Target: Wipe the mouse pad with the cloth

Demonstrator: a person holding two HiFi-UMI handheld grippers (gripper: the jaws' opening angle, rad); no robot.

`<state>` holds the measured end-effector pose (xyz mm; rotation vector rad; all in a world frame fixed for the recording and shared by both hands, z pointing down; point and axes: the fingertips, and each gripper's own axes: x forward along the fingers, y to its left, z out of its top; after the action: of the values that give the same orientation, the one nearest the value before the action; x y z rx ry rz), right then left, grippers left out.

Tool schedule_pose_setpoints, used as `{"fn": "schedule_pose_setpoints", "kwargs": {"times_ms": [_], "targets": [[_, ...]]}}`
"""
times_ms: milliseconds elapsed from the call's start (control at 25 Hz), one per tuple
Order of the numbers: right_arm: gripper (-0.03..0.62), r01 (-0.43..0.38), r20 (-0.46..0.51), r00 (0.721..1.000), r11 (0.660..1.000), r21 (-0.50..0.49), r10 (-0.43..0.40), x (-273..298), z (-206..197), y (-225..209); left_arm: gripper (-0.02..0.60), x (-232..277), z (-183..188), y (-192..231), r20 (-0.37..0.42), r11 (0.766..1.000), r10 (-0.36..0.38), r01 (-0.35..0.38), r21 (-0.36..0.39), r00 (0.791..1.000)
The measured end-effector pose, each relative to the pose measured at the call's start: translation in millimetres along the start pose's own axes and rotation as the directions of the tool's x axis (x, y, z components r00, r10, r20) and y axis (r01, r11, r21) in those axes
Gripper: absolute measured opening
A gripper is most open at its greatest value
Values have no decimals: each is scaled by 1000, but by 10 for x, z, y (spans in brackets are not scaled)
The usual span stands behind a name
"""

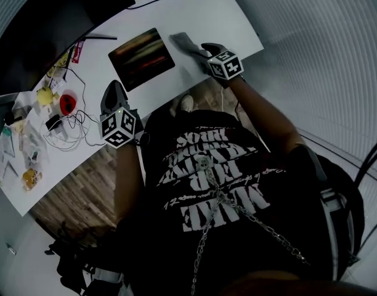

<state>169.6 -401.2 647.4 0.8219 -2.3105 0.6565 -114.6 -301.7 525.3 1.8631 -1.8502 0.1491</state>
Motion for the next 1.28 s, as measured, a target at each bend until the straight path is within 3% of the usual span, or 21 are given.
{"fn": "schedule_pose_setpoints", "kwargs": {"times_ms": [80,160,240,400,560,1280], "targets": [[196,-33,115,993,999,-33,37,-288,289,208,6,-78,151,-37,40,1000,-2,1,14,999],[169,-62,260,963,996,-62,77,-641,648,488,6,-162,316,-99,89,999,-7,3,40,996],[54,-44,374,924,994,-98,78,-938,921,705,6,-235,444,-161,139,997,-10,0,73,990],[0,2,481,872,979,-202,98,-1197,1121,927,6,-340,550,-243,197,995,-15,-4,99,980],[0,33,485,868,962,-270,106,-1185,1151,983,6,-359,541,-315,196,994,-32,11,106,980],[0,56,474,878,972,-228,61,-1274,1067,986,6,-458,514,-425,188,989,-78,53,135,979]]}}
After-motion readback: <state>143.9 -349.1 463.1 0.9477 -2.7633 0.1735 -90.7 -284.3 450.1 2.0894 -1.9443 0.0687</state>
